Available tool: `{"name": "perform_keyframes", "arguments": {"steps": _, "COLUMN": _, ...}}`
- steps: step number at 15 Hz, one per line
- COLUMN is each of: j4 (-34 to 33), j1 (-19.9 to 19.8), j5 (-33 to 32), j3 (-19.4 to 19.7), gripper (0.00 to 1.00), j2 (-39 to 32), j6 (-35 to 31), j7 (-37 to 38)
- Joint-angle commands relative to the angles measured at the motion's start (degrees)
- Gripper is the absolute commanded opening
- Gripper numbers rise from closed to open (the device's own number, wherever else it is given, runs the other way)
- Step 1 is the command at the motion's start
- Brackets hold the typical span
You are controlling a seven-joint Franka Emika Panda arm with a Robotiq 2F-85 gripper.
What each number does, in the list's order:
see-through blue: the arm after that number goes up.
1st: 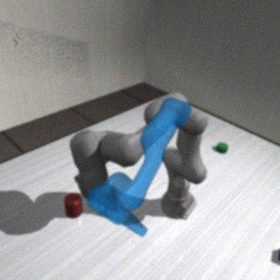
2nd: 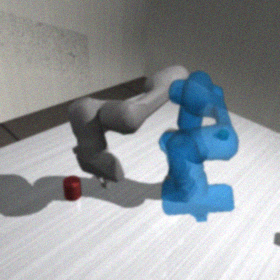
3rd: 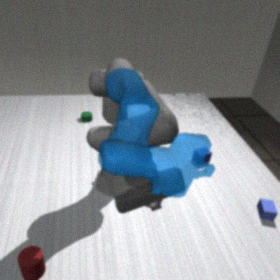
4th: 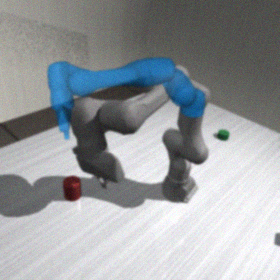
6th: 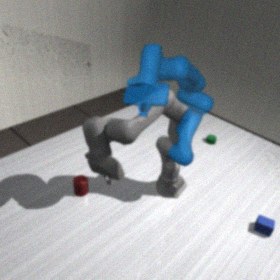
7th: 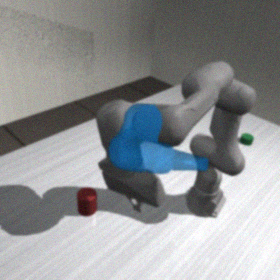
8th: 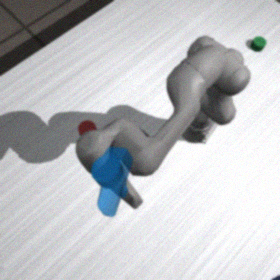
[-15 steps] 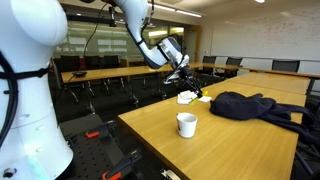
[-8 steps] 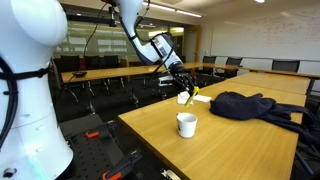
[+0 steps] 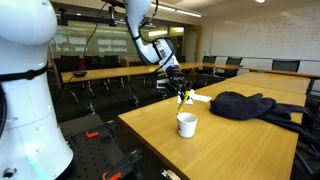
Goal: Put the marker in the mug
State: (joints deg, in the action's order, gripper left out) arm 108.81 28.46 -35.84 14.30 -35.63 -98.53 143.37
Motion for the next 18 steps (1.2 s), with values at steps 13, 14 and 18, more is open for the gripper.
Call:
{"name": "perform_keyframes", "arguments": {"steps": 13, "j4": -20.6, "j1": -9.6, "j5": 0.8, "j3": -7.9, "gripper": 0.52, "j2": -17.4, "j6": 2.5, "j7": -7.7}}
{"name": "perform_keyframes", "arguments": {"steps": 14, "j4": -20.5, "j1": -9.8, "j5": 1.5, "j3": -8.0, "gripper": 0.59, "j2": -17.0, "j6": 1.7, "j7": -8.0}}
{"name": "perform_keyframes", "arguments": {"steps": 18, "j4": -16.0, "j1": -11.8, "j5": 7.5, "j3": -10.5, "gripper": 0.89, "j2": -11.3, "j6": -2.5, "j7": -11.9}}
